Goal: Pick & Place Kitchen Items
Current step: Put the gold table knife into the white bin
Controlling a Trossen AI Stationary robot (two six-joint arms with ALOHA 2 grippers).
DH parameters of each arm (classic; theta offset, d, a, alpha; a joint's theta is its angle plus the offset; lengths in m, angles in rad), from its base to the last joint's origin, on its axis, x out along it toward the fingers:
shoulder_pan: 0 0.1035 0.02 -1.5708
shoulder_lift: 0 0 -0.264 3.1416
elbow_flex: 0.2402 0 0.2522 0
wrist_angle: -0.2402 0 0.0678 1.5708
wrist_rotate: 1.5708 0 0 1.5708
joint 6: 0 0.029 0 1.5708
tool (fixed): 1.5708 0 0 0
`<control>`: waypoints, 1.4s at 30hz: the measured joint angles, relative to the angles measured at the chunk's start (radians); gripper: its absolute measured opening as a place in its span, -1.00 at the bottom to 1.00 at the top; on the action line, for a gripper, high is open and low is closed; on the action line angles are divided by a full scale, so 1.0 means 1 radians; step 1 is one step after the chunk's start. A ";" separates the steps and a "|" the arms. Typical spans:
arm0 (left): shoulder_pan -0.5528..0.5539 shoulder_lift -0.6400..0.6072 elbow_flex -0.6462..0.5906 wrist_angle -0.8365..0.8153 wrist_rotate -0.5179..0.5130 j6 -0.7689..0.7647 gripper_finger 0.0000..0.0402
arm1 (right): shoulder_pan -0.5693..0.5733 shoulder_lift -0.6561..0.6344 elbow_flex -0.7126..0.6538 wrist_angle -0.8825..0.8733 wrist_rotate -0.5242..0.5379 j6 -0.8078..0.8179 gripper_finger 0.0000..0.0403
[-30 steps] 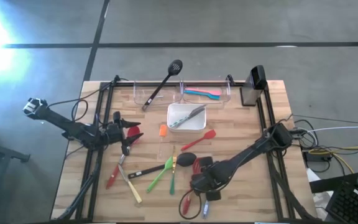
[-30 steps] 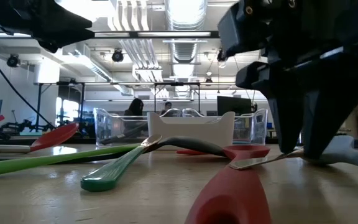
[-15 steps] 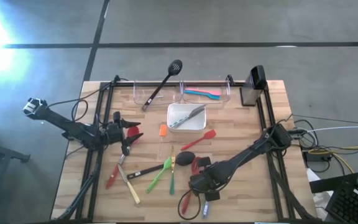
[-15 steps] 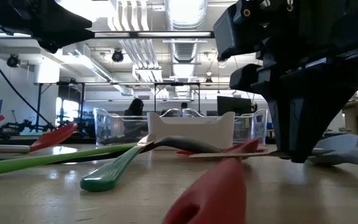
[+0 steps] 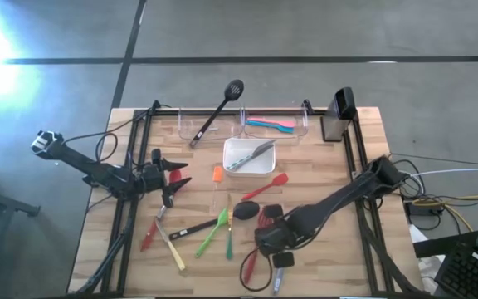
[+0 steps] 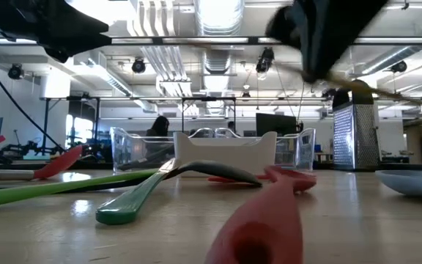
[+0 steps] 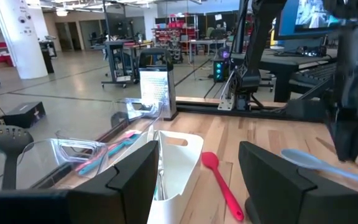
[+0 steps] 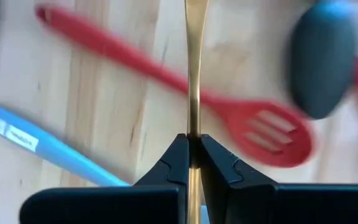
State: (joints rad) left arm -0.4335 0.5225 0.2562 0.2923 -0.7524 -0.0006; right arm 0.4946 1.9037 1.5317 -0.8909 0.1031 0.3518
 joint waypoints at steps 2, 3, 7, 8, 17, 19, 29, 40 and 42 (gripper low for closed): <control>0.000 0.000 0.000 0.002 0.000 0.000 0.13 | 0.000 -0.046 0.016 0.004 0.053 0.015 -0.95; 0.000 0.000 0.000 0.004 0.001 0.000 0.13 | 0.001 -0.074 0.019 0.011 0.087 0.019 -0.95; 0.000 0.001 0.000 0.011 0.005 -0.024 0.13 | 0.001 -0.164 0.009 0.115 0.260 -0.016 -0.95; 0.000 0.003 0.000 0.019 0.007 -0.031 0.13 | 0.000 -0.182 0.001 0.155 0.301 -0.039 -0.95; 0.000 0.104 0.000 0.201 0.128 0.045 0.13 | -0.049 -0.310 -0.153 0.887 0.261 -0.428 -0.95; 0.001 0.150 0.000 0.281 0.195 0.071 0.13 | -0.078 -0.315 -0.187 1.001 0.174 -0.448 -0.95; 0.031 0.386 0.048 0.537 0.407 0.113 0.13 | -0.157 -0.266 -0.223 1.259 -0.051 -0.442 -0.95; 0.047 0.684 0.270 0.545 0.580 0.135 0.13 | -0.168 -0.230 -0.221 1.254 -0.052 -0.434 -0.95; 0.047 0.719 0.299 0.545 0.627 0.135 0.13 | -0.168 -0.230 -0.221 1.243 -0.052 -0.433 -0.95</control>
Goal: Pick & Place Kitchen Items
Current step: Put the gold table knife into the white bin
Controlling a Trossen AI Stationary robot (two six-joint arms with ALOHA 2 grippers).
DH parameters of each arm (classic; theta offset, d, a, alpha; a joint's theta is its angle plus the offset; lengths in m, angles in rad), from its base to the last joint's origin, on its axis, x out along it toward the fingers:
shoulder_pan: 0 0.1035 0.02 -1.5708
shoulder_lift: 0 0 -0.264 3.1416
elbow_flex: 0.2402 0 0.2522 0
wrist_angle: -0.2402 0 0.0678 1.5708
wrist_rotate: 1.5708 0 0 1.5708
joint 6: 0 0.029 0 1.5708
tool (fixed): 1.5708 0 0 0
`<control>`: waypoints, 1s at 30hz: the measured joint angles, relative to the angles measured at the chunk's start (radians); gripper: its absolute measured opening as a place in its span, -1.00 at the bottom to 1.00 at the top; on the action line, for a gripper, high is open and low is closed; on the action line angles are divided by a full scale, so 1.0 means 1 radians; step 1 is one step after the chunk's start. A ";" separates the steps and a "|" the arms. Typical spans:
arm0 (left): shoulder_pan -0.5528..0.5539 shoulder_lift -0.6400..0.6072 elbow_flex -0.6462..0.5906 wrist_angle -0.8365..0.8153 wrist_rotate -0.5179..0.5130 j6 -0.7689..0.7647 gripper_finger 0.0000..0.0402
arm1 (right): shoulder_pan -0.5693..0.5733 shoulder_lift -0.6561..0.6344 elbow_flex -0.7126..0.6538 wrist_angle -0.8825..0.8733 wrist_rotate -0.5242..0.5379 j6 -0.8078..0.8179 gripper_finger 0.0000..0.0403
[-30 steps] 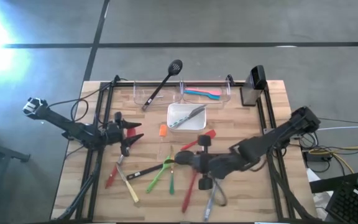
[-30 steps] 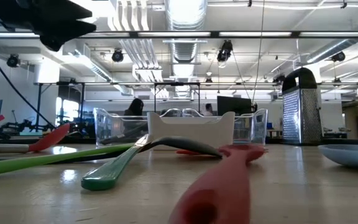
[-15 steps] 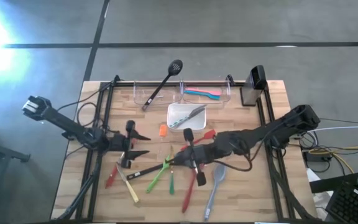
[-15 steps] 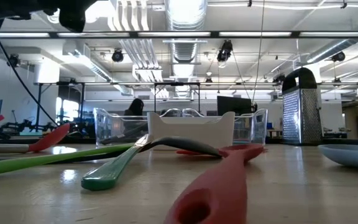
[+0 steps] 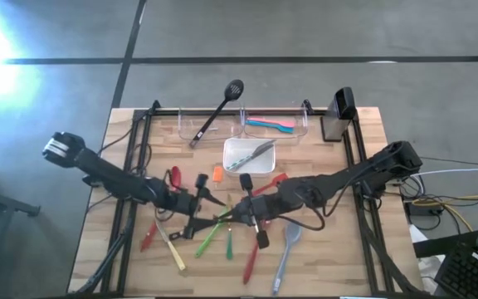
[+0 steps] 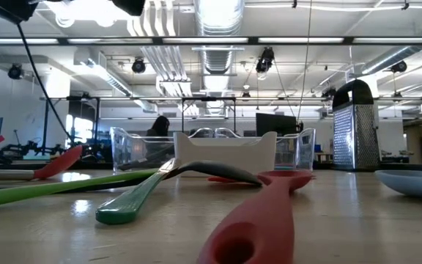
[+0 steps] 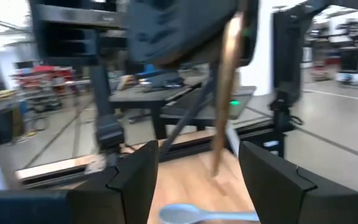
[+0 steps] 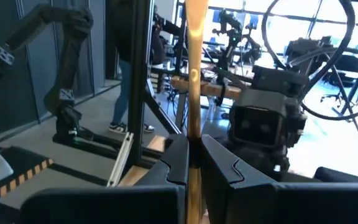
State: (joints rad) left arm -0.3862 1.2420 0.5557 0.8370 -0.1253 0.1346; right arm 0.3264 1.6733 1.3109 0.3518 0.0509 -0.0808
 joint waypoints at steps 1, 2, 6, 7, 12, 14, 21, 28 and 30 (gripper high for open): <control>0.000 0.016 0.013 -0.001 0.019 -0.001 0.13 | 0.000 0.000 0.000 -0.003 0.000 0.000 -0.95; 0.000 0.032 0.029 0.001 0.034 -0.001 0.13 | 0.000 0.000 0.000 -0.004 0.000 0.000 -0.95; 0.000 0.079 0.073 0.006 0.057 -0.001 0.13 | 0.000 0.000 -0.001 -0.004 0.000 0.002 -0.95; 0.000 0.088 0.079 0.007 0.058 0.001 0.13 | 0.000 0.000 -0.002 -0.005 0.000 0.002 -0.95; 0.000 0.137 0.103 0.062 0.058 0.021 0.13 | 0.000 0.000 -0.005 -0.011 0.000 0.002 -0.95; 0.000 0.147 0.104 0.089 0.056 0.031 0.10 | 0.000 0.000 -0.006 -0.022 0.001 0.002 -0.95; 0.001 0.142 0.097 0.105 0.037 0.032 -0.51 | 0.000 0.000 -0.006 -0.035 0.001 0.002 -0.95; 0.001 0.140 0.096 0.090 0.038 0.025 -0.85 | 0.000 0.000 -0.006 -0.042 0.004 0.012 -0.95; 0.001 0.138 0.096 0.088 0.038 0.023 -0.85 | 0.000 0.000 -0.006 -0.044 0.004 0.018 -0.94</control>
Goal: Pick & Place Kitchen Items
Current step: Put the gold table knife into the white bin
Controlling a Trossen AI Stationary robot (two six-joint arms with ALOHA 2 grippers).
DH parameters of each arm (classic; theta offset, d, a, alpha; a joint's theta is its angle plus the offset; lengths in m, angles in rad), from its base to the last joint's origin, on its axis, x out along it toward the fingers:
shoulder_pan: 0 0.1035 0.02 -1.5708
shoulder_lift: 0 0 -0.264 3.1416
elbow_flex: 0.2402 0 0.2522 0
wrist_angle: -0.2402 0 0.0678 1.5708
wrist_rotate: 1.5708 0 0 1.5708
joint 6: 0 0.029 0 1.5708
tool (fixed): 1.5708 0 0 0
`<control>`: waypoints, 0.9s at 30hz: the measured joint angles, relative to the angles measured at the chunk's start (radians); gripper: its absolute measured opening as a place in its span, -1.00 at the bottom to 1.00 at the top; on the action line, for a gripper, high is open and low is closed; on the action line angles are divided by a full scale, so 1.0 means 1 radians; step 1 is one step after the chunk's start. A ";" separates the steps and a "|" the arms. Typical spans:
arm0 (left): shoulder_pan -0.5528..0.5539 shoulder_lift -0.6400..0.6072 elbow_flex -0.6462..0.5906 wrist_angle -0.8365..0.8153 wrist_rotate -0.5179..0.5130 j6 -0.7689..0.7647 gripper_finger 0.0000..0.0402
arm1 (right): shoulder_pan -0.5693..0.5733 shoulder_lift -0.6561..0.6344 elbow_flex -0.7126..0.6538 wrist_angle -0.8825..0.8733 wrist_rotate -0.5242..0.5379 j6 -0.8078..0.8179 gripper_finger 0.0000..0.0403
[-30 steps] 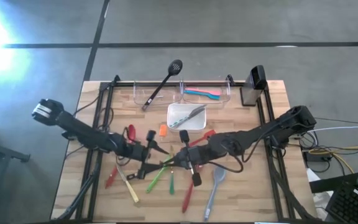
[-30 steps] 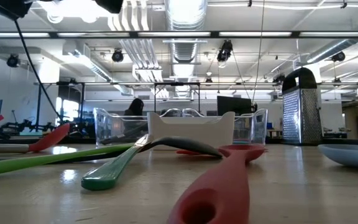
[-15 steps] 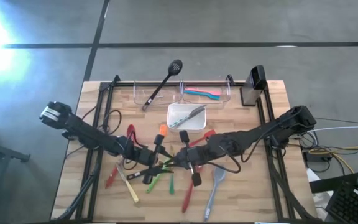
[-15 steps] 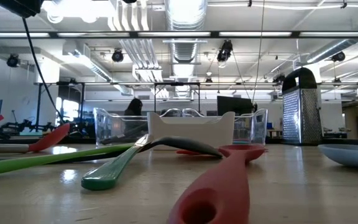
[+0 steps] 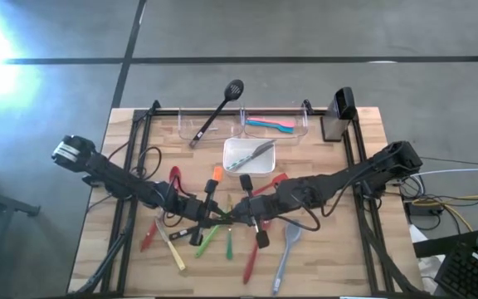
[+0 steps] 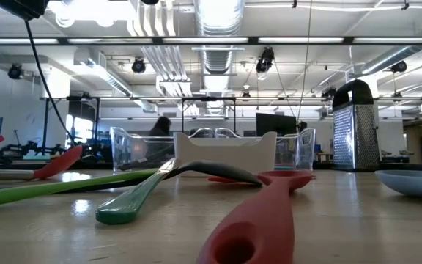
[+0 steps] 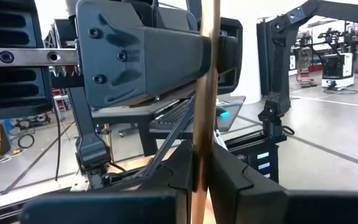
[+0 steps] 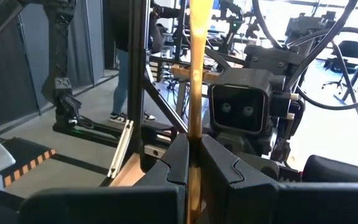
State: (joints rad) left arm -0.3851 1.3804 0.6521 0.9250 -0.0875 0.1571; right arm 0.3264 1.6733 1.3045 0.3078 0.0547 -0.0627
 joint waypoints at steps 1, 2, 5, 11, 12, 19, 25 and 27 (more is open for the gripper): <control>0.000 0.000 0.000 0.000 0.000 -0.001 -0.85 | 0.000 0.000 0.000 -0.003 0.000 0.006 -0.94; 0.000 0.000 0.000 -0.002 0.000 -0.001 -0.85 | 0.000 -0.001 0.000 -0.007 0.000 0.010 -0.93; 0.001 0.000 0.000 -0.009 -0.006 -0.001 -0.85 | 0.000 -0.020 0.000 -0.049 0.000 0.023 -0.87; 0.000 -0.003 -0.003 -0.007 0.020 0.001 -0.85 | 0.005 -0.136 0.000 -0.328 -0.003 0.094 -0.72; 0.000 -0.003 -0.003 -0.006 0.026 0.002 -0.85 | 0.009 -0.153 0.000 -0.369 -0.003 0.111 -0.71; 0.007 -0.012 -0.003 -0.009 0.211 -0.019 -0.85 | 0.052 -0.246 0.000 -0.578 0.000 0.170 -0.77; 0.032 -0.025 -0.003 -0.028 0.365 -0.045 -0.85 | 0.100 -0.252 -0.042 -0.667 0.084 0.194 -0.85; 0.060 -0.025 -0.003 -0.060 0.357 -0.053 -0.85 | 0.108 -0.254 -0.072 -0.662 0.118 0.217 -0.87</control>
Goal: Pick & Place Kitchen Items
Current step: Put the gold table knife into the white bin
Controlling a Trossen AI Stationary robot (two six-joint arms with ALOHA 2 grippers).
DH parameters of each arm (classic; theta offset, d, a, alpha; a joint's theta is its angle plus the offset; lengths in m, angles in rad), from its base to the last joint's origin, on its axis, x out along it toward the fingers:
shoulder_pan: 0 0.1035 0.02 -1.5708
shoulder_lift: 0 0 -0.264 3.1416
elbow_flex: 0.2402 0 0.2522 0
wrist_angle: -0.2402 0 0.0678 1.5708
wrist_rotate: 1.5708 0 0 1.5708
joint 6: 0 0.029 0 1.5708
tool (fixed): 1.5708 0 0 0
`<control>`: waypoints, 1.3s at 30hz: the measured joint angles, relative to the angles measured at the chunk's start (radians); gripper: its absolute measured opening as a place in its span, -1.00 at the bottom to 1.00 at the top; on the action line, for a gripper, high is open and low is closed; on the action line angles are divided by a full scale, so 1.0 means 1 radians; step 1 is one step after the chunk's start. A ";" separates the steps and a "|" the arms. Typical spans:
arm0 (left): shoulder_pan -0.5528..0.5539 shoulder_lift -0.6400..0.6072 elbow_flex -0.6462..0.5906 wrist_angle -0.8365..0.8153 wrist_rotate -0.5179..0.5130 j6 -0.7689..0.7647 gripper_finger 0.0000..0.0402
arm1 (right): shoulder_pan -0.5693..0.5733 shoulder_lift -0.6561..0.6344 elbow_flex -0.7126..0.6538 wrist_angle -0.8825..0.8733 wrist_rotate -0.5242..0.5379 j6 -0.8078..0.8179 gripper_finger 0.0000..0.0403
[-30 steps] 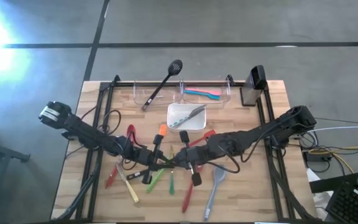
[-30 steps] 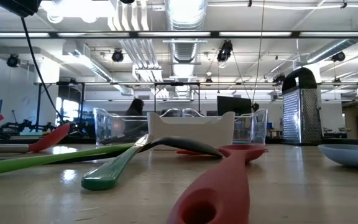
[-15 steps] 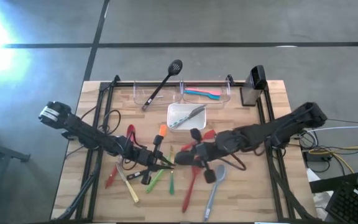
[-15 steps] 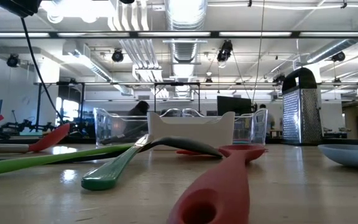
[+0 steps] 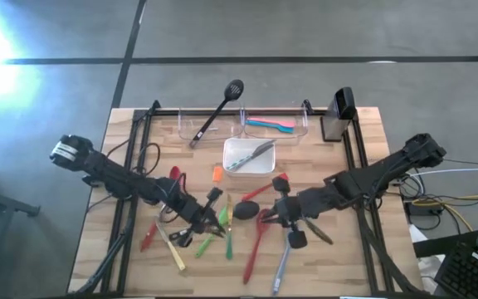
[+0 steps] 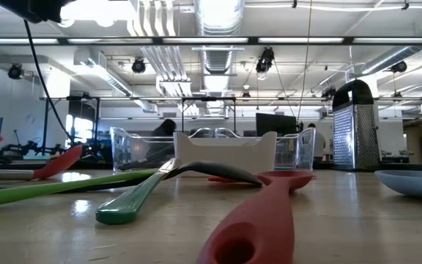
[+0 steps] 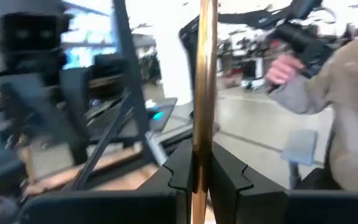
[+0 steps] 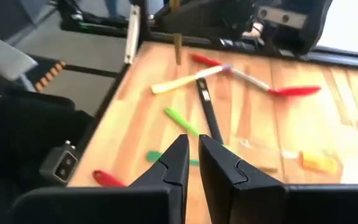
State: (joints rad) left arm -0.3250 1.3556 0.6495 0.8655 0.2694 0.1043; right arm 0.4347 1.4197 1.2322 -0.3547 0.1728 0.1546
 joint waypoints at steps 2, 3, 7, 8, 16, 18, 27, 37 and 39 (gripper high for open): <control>0.054 0.000 0.001 -0.032 -0.009 -0.029 -0.85 | 0.006 0.000 -0.037 -0.002 0.040 0.040 -0.89; 0.091 -0.001 0.007 -0.052 -0.004 -0.056 -0.85 | 0.008 0.000 -0.057 -0.001 0.062 0.062 -0.91; 0.245 -0.002 0.035 -0.109 0.152 -0.191 -0.85 | 0.006 0.000 -0.171 0.055 0.123 0.141 -0.95; 0.278 -0.002 0.037 -0.109 0.196 -0.219 -0.85 | 0.006 0.000 -0.204 0.076 0.125 0.155 -0.95; 0.483 -0.003 0.037 -0.122 0.366 -0.323 -0.85 | 0.008 0.001 -0.433 0.281 0.144 0.271 -0.96; 0.522 -0.003 0.036 -0.128 0.366 -0.325 -0.85 | 0.008 -0.007 -0.459 0.284 0.145 0.299 -0.96; 0.645 -0.003 0.039 -0.186 0.356 -0.392 -0.85 | 0.006 -0.080 -0.472 0.286 0.182 0.309 -0.96; 0.677 0.027 0.169 -0.593 0.146 -0.283 -0.85 | 0.006 -0.143 -0.471 0.286 0.356 0.242 -0.96; 0.678 0.060 0.219 -0.669 0.088 -0.238 -0.85 | 0.006 -0.144 -0.471 0.286 0.402 0.232 -0.96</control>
State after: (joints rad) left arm 0.3527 1.4151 0.8686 0.1967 0.3575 -0.1337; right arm 0.4408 1.2758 0.7609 -0.0687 0.5750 0.3862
